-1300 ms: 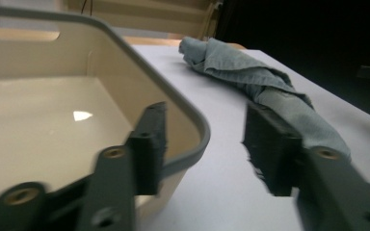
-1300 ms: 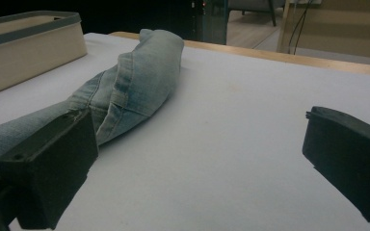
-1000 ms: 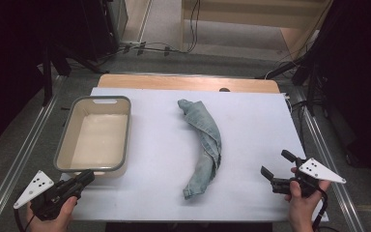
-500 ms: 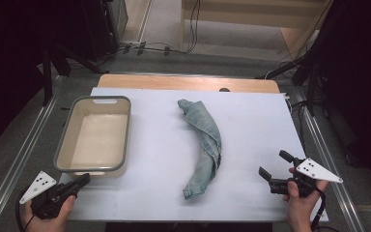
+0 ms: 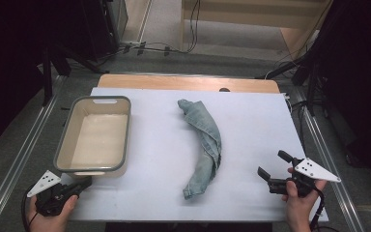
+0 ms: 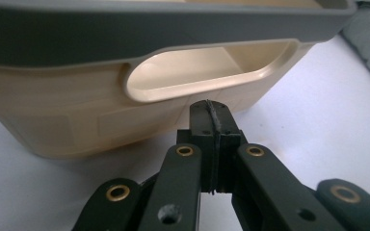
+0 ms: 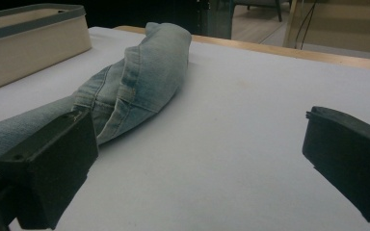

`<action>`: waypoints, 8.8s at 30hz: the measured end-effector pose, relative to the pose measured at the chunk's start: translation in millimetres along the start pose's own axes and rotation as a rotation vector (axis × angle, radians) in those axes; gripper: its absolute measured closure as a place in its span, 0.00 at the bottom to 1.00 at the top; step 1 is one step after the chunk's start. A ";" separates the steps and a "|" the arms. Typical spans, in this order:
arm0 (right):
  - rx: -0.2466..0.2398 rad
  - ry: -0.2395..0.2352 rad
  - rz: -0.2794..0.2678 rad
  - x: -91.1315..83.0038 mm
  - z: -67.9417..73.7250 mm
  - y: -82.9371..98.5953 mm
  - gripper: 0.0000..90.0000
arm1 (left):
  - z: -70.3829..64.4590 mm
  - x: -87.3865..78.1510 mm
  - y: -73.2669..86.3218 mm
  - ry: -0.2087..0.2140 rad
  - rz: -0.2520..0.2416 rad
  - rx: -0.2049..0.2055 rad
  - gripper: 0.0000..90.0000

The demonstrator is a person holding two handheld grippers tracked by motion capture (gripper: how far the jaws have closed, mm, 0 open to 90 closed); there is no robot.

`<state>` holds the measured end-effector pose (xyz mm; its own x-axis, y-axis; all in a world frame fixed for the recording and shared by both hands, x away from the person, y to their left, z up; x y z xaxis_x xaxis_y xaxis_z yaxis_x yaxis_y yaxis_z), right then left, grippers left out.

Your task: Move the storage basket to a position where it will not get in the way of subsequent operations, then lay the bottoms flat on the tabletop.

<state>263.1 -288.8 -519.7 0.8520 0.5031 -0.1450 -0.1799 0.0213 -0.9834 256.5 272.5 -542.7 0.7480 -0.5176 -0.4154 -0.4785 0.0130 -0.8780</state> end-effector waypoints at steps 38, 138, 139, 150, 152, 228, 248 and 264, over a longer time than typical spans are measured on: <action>-0.007 -0.008 0.010 4.9 3.5 1.5 0.00 | 14.3 17.9 -14.7 -0.041 -0.063 -0.062 0.99; 0.029 -0.063 -0.048 4.8 6.2 -5.6 0.00 | -245.6 134.3 -73.3 0.530 0.004 0.135 0.00; 0.030 -0.067 -0.048 4.8 7.0 -5.8 0.00 | -250.0 137.7 -70.5 0.538 0.011 0.137 0.00; 0.026 -0.065 -0.043 5.7 7.0 -4.7 0.00 | -270.0 168.0 -57.3 0.553 0.059 0.146 0.00; 0.023 -0.066 -0.044 6.3 6.7 -4.7 0.00 | -271.1 173.1 -55.3 0.548 0.068 0.150 0.00; -0.179 0.019 0.383 194.0 106.0 10.6 0.10 | -222.5 150.9 -4.6 0.540 0.196 0.207 0.04; -0.094 -0.111 0.297 165.4 91.4 -8.1 0.84 | -215.4 152.1 -26.2 0.519 0.141 0.165 0.04; -0.016 -0.076 0.286 138.8 57.7 1.6 0.94 | -247.9 174.8 -29.3 0.536 0.132 0.190 0.05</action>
<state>352.7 -169.1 -535.1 0.7284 0.5500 -0.4086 -0.3994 -0.1438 -0.9054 287.3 -30.5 -530.6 0.3271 -0.8612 -0.3891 -0.4241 0.2342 -0.8748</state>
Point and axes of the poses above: each handheld gripper's, and its own axes: x roughly forward along the jaws, y roughly out of its underside, z roughly to its left, the point moved 9 cm from there along x, roughly forward along the jaws, and after that the axes turned 10 degrees about -z, right-handed, at the moved point
